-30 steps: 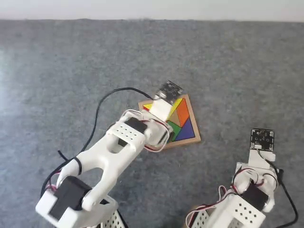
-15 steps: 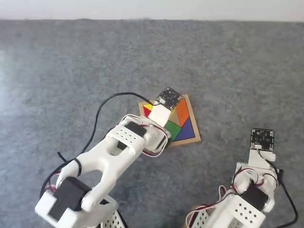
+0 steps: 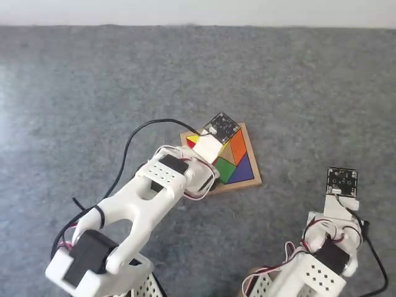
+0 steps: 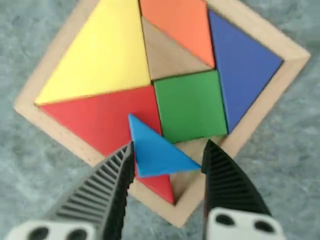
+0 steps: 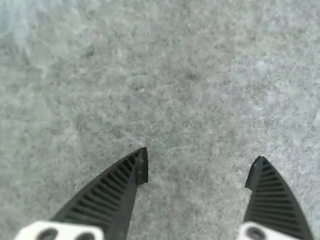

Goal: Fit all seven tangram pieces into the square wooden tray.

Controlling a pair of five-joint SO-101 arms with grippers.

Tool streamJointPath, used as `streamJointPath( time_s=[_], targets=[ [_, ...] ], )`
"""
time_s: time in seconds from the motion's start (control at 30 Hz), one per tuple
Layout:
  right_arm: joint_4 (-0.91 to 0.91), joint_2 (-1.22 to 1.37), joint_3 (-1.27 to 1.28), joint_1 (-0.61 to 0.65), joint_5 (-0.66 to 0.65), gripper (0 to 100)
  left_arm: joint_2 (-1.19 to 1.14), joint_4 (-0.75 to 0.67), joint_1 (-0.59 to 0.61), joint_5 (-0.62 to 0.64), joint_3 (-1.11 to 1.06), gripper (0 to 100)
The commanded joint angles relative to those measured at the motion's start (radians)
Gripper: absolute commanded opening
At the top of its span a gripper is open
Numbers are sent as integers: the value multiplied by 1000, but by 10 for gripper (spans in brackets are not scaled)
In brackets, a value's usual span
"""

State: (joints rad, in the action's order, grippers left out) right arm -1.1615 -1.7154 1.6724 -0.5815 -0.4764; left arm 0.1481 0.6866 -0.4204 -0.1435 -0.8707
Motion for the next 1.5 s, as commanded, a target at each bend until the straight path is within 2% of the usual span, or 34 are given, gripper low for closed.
streamJointPath(
  time_s=[0.0, 0.2, 0.43, 0.87, 1.1, 1.27, 1.47],
  targets=[
    [-13, -21, 15, -12, -15, 307, 41, 29, 38, -37, 94, 206],
    [-13, -21, 15, -8, -17, 307, 52, 28, 137, -64, 122, 206],
    [-13, -21, 15, -8, -17, 307, 40, 9, 207, 92, 160, 206],
    [-13, -21, 15, -8, -17, 307, 35, 8, 199, 98, 145, 206],
    [-13, -21, 15, -8, -17, 307, -94, 0, 199, 98, 206, 190],
    [-13, -21, 15, -8, -17, 307, -95, 0, 198, 94, 205, 189],
    [-13, -21, 15, -8, -17, 307, -106, 2, 110, 91, 193, 189]
  ],
)
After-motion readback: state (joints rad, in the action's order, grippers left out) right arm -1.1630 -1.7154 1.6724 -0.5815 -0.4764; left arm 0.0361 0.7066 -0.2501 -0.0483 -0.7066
